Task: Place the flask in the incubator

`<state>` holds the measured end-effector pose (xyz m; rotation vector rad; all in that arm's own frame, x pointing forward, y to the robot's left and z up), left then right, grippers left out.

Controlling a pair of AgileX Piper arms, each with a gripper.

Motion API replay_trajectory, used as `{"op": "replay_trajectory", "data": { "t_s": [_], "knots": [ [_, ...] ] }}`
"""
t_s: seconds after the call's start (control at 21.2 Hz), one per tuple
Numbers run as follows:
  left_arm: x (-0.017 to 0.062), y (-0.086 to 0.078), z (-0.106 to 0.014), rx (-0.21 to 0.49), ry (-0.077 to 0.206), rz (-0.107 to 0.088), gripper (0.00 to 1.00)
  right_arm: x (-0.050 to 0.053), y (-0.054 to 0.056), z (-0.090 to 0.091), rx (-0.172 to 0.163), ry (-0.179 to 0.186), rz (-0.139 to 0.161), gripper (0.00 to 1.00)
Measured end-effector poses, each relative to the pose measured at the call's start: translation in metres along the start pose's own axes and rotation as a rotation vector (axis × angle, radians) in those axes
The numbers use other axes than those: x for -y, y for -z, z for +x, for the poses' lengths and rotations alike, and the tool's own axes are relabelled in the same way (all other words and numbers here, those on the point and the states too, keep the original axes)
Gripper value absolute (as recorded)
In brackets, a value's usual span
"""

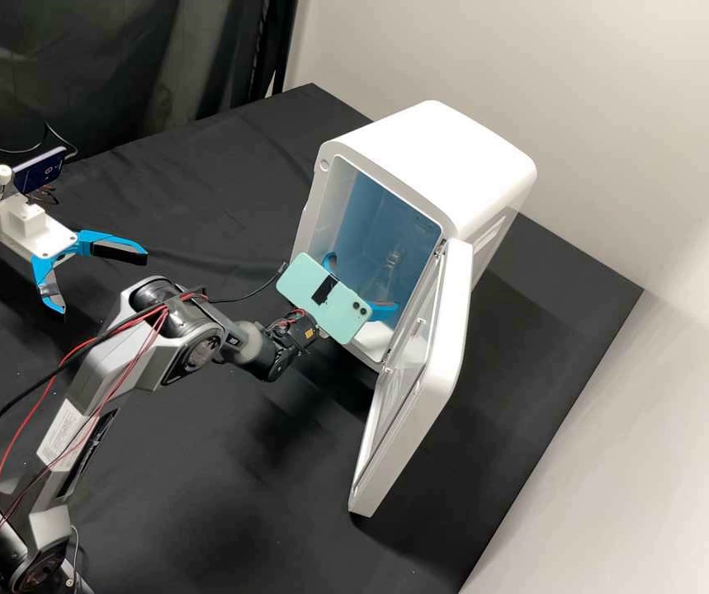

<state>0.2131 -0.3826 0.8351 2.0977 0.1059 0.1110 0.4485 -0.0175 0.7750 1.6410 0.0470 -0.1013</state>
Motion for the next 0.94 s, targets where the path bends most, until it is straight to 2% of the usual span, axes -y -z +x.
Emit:
{"op": "replay_trajectory", "data": {
  "t_s": [0.14, 0.24, 0.38, 0.52, 0.57, 0.61, 0.66, 0.71, 0.85, 0.94],
  "knots": [
    [-0.0009, 0.000, 0.000, 0.001, -0.004, 0.001, 1.00, -0.003, 0.005, -0.019, -0.027, -0.025, 0.006, 1.00],
    [-0.0024, -0.001, -0.001, 0.002, -0.011, 0.003, 1.00, -0.002, 0.005, -0.036, -0.026, -0.029, 0.004, 1.00],
    [-0.0045, 0.001, -0.002, -0.006, -0.021, 0.005, 1.00, 0.000, 0.007, -0.064, -0.014, -0.063, 0.018, 1.00],
    [-0.0114, 0.000, -0.004, -0.006, -0.054, 0.014, 1.00, 0.003, 0.011, -0.098, -0.057, -0.100, 0.023, 1.00],
    [-0.0171, -0.002, -0.006, 0.000, -0.080, 0.022, 1.00, 0.002, 0.012, -0.110, -0.058, -0.099, 0.038, 1.00],
    [-0.0245, -0.004, -0.009, 0.009, -0.115, 0.016, 1.00, 0.000, 0.016, -0.121, -0.070, -0.093, 0.059, 1.00],
    [-0.0286, -0.006, -0.011, 0.016, -0.136, 0.003, 1.00, 0.000, 0.017, -0.127, -0.074, -0.090, 0.072, 1.00],
    [-0.0332, -0.008, -0.013, 0.025, -0.162, -0.011, 1.00, -0.002, 0.018, -0.136, -0.075, -0.092, 0.072, 1.00],
    [-0.0349, -0.009, -0.014, 0.030, -0.173, -0.027, 1.00, -0.003, 0.020, -0.149, -0.078, -0.086, 0.068, 1.00],
    [-0.0358, -0.009, -0.014, 0.032, -0.177, -0.026, 1.00, -0.004, 0.021, -0.152, -0.078, -0.086, 0.068, 1.00]
  ]
}}
